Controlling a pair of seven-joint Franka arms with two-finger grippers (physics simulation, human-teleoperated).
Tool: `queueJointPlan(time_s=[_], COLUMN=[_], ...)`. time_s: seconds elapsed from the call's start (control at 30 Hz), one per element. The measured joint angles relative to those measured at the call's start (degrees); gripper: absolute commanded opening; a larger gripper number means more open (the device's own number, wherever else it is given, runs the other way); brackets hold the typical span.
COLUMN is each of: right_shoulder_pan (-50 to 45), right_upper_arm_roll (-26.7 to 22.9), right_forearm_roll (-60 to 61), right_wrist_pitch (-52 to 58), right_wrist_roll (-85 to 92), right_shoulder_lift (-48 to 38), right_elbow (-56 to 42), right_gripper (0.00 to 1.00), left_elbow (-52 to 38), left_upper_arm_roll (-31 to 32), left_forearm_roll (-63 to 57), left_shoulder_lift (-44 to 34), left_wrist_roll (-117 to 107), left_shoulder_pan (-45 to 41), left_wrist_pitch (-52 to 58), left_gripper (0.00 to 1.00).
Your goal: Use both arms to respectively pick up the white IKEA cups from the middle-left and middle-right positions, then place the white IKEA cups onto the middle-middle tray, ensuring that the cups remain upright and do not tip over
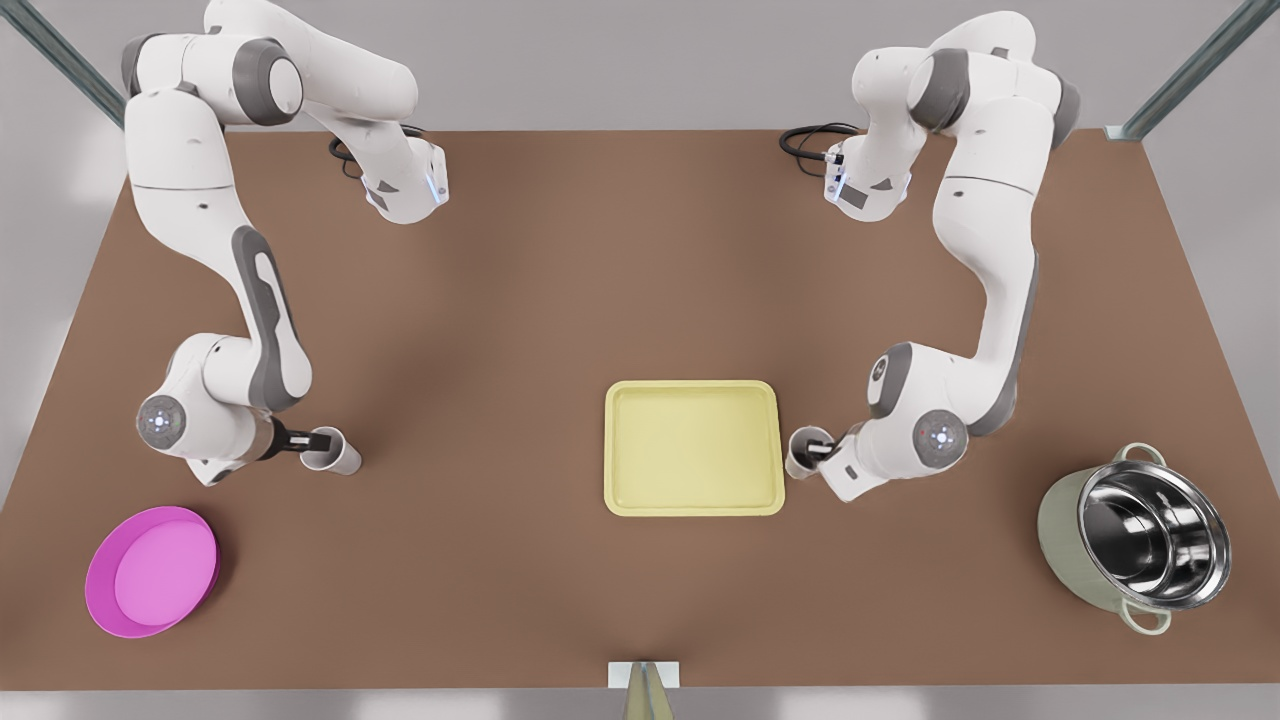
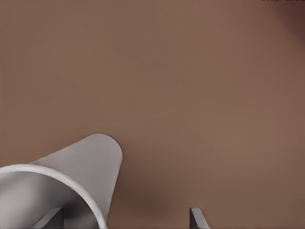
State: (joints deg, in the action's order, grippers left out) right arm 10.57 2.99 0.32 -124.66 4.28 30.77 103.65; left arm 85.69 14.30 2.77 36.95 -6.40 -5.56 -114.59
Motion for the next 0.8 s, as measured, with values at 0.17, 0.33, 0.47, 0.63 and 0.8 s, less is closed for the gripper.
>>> queueJointPlan(time_s=[0.17, 0.33, 0.47, 0.63, 0.8], right_shoulder_pan=[-0.19, -1.56, -2.17, -12.16, -25.69], right_upper_arm_roll=[0.09, 0.4, 3.5, 8.08, 8.33], right_forearm_roll=[0.03, 0.27, 0.24, 0.11, 0.01], right_wrist_pitch=[-1.4, -2.25, -2.53, -2.91, -4.38], right_wrist_roll=[0.48, 1.08, 1.3, 1.37, 1.41], right_shoulder_lift=[0.98, 1.07, 0.73, 1.23, 1.37], right_elbow=[0.17, -0.61, -3.2, -8.91, -10.79], right_gripper=[0.53, 0.21, 0.21, 0.21, 0.21], left_elbow=[-4.12, -4.52, -4.3, -4.19, -3.94], left_upper_arm_roll=[3.42, 3.52, 3.53, 3.53, 3.53], left_forearm_roll=[-0.32, -2.16, -3.46, -3.82, -3.92], left_shoulder_lift=[3.08, 5.79, 7.03, 7.56, 7.41], left_wrist_roll=[-9.2, -16.48, -21.03, -25.41, -28.69], left_shoulder_pan=[-5.27, -6.01, -6.09, -6.02, -5.53], left_wrist_pitch=[0.67, 0.63, -0.63, -1.87, -2.39], left_gripper=[0.26, 0.28, 0.29, 0.5, 0.75])
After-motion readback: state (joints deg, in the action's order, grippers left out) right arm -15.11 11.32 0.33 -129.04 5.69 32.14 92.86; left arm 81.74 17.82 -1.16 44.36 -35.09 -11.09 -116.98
